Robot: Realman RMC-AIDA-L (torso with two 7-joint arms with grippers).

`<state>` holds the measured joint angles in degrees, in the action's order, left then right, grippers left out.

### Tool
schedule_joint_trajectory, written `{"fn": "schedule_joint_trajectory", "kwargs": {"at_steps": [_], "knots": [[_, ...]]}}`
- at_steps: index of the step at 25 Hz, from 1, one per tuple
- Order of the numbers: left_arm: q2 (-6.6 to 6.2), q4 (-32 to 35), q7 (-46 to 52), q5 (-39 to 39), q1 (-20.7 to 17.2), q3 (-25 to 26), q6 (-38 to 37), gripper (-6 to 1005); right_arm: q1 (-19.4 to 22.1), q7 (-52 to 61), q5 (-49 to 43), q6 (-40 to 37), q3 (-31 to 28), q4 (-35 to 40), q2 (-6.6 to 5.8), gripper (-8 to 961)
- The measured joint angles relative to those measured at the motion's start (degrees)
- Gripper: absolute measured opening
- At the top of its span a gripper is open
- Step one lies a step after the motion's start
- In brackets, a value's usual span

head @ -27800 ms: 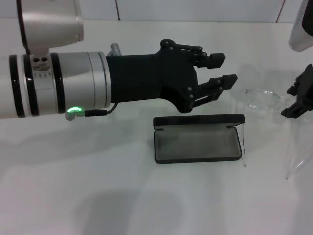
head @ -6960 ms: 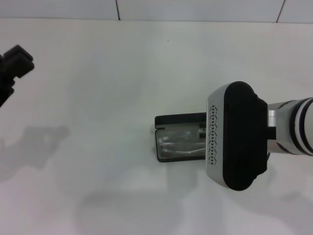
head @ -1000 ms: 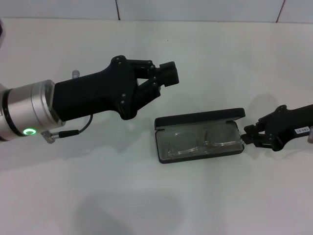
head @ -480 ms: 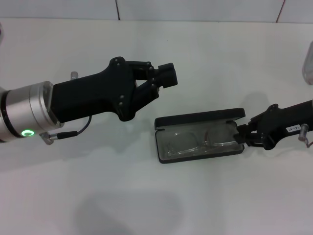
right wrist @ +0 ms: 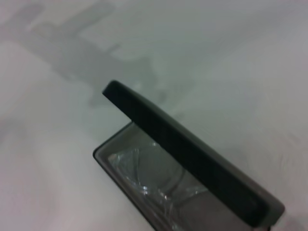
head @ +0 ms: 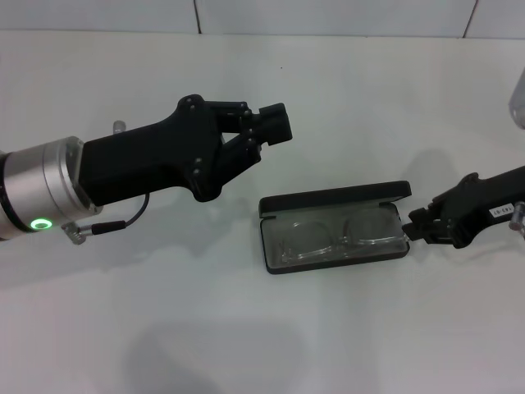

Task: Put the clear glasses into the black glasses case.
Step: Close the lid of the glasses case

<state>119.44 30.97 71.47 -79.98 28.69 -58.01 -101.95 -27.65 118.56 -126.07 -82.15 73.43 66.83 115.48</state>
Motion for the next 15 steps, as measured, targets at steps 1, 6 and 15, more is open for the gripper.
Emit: {"fn": "schedule_joint_trajectory", "kwargs": {"at_steps": [1,6,15], "knots": [[0.0,0.0,0.1,0.0,0.0,0.0,0.0,99,-0.2,0.5,-0.7,-0.3,0.0,0.0,0.05,196],[0.07,-0.1,0.6,0.5,-0.2,0.0,0.0,101,-0.6,2.2,-1.8,-1.9,0.2,0.1,0.15,196],[-0.56,0.6,0.9,2.8,-1.5,0.4,-2.7,103,-1.0,3.4,-3.9,-2.4,-0.3,0.8,-0.01,196]]}}
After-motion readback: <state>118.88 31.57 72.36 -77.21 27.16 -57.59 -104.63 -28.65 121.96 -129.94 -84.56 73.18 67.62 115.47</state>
